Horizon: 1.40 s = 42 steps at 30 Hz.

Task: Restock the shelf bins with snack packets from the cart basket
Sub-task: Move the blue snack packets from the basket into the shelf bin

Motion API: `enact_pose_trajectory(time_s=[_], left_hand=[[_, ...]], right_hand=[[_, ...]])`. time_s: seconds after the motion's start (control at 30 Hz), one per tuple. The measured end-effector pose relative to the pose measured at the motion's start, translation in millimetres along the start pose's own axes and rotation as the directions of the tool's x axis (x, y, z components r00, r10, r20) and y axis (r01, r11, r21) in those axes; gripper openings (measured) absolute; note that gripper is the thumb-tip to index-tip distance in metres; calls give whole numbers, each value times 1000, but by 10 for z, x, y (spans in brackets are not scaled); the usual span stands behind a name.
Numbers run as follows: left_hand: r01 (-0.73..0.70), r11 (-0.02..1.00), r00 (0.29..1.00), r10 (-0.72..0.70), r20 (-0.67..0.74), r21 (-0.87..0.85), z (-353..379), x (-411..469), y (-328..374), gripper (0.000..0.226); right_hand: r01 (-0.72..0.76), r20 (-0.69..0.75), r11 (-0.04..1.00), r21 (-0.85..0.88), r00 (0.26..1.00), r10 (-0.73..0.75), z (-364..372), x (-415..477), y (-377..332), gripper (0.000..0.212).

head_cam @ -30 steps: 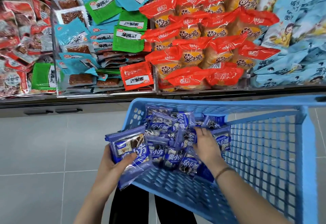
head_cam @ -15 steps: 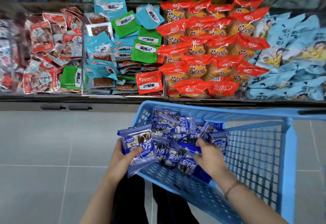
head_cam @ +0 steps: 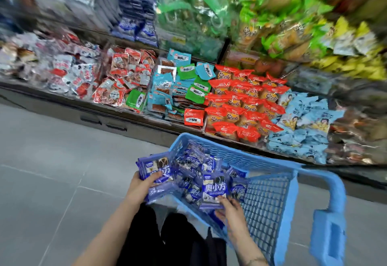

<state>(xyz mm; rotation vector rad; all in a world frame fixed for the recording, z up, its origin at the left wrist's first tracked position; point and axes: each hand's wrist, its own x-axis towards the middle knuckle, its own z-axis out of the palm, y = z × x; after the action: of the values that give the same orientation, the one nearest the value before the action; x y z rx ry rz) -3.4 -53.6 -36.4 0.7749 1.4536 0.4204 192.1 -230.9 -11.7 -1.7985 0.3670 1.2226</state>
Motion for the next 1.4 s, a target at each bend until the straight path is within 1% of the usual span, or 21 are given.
enact_pose_trajectory(time_s=[0.07, 0.2, 0.27, 0.37, 0.43, 0.5, 0.67, 0.77, 0.87, 0.97, 1.03, 1.1, 1.23, 1.3, 1.4], left_hand=[[4, 996, 1000, -3, 7, -88, -237, -93, 76, 22], [-22, 979, 999, 16, -32, -201, -765, -141, 303, 29], [-61, 974, 998, 52, -46, -217, -1042, -141, 439, 28], [-76, 963, 997, 66, -45, -257, -1469, -51, 668, 33], [-90, 971, 996, 87, -26, -222, -1750, 36, 823, 28], [-103, 977, 995, 103, -8, -185, -2006, 143, 987, 21], [-112, 989, 991, 119, 66, -102, -2583, 402, 1360, 18], [-107, 991, 988, 115, 105, -77, -2805, 509, 1520, 21], [-93, 991, 989, 104, 104, -98, -2899, 635, 1668, 20], [-60, 991, 992, 72, 105, -121, -2885, 789, 1807, 21], [-39, 990, 991, 56, 119, -135, -2816, 897, 1900, 23], [-31, 989, 989, 51, 136, -145, -2717, 1012, 2027, 22], [-58, 982, 989, 81, 122, -177, -2472, 1251, 2315, 15], [-63, 976, 991, 85, 100, -207, -2348, 1384, 2521, 19], [-80, 968, 991, 103, 88, -239, -2171, 1612, 2829, 33]], right_hand=[[-11, 28, 999, 40, 1000, 10, 58, -47, -102, 20], [38, 40, 997, 72, 998, -41, 232, -104, -274, 26], [70, 14, 993, 93, 997, -72, 375, -149, -353, 27], [130, -30, 984, 123, 991, -127, 661, -220, -410, 34], [174, -46, 978, 118, 984, -170, 909, -313, -383, 35], [184, -21, 973, 139, 983, -183, 1205, -445, -324, 33], [116, 60, 968, 224, 989, -133, 2070, -674, -169, 27], [105, 86, 973, 204, 988, -125, 2542, -754, -199, 17], [119, 100, 981, 152, 986, -135, 2851, -806, -324, 12], [146, 108, 980, 138, 981, -161, 3016, -805, -541, 4], [168, 113, 977, 134, 976, -183, 3077, -753, -694, 4], [177, 128, 976, 130, 973, -194, 3124, -679, -857, 9], [145, 112, 978, 152, 980, -162, 3281, -423, -1240, 14], [138, 110, 979, 148, 982, -155, 3393, -278, -1470, 16], [167, 141, 977, 132, 972, -186, 3552, -60, -1871, 18]])
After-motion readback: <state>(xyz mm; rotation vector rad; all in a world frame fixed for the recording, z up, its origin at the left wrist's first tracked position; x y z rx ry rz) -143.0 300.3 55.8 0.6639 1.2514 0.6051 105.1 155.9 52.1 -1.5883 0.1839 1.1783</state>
